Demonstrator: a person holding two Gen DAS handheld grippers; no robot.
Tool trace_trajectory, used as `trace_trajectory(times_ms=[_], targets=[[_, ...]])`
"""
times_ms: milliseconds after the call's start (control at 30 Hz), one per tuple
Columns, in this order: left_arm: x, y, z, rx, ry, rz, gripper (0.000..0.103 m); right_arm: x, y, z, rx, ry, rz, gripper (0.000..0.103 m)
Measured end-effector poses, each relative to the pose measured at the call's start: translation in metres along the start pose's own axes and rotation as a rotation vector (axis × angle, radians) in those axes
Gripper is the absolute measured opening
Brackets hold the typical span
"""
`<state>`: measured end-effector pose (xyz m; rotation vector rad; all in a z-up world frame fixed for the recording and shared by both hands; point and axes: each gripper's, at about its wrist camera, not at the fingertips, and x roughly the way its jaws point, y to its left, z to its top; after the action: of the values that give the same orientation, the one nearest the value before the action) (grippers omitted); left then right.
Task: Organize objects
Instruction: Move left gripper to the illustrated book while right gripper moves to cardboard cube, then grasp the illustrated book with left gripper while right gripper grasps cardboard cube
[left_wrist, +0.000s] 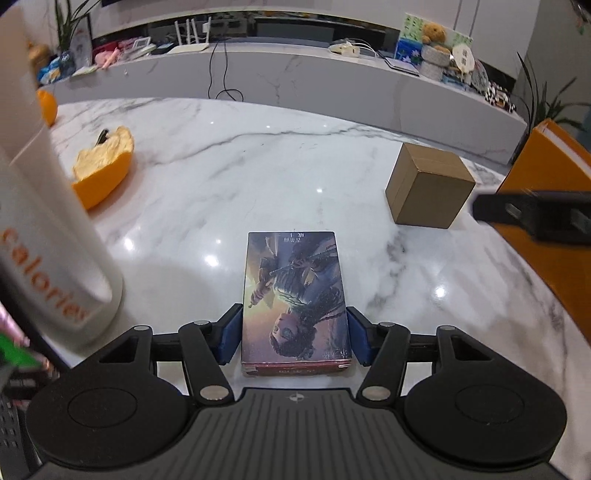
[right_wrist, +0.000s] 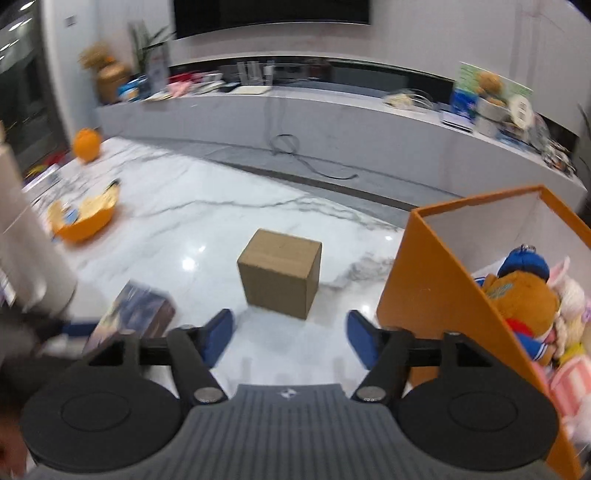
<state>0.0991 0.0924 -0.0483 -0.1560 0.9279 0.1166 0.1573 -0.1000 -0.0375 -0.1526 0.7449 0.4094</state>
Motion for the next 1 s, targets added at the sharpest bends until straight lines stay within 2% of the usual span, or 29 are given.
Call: trace_trajectory(times_ms=[100,333,567,633,667,700,867,1000], targets=[[-0.001,0.005,0.001,-0.035,0.004,-0.021,0.068,0.011,0.014,0.009,0.013,-0.026,-0.055,0.091],[0.001,0.007,0.002,-0.077,0.011,-0.042,0.069,0.053,0.032,0.031,0.033,0.029,-0.1,0.091],[0.002,0.01,0.003,-0.098,0.009,-0.058,0.07,0.088,0.037,0.033,0.007,0.086,-0.184,0.091],[0.002,0.009,0.003,-0.094,0.007,-0.055,0.07,0.093,0.032,0.031,0.008,0.104,-0.183,0.081],[0.002,0.009,0.003,-0.092,0.006,-0.054,0.07,0.095,0.028,0.03,0.01,0.117,-0.158,0.067],[0.002,0.009,0.003,-0.09,0.005,-0.054,0.07,0.094,0.027,0.028,0.018,0.124,-0.137,0.062],[0.002,0.008,0.002,-0.086,0.003,-0.053,0.07,0.085,0.019,0.019,0.003,0.131,-0.107,0.062],[0.001,0.006,0.0,-0.063,-0.001,-0.051,0.069,0.068,0.016,0.005,-0.058,0.154,-0.057,0.062]])
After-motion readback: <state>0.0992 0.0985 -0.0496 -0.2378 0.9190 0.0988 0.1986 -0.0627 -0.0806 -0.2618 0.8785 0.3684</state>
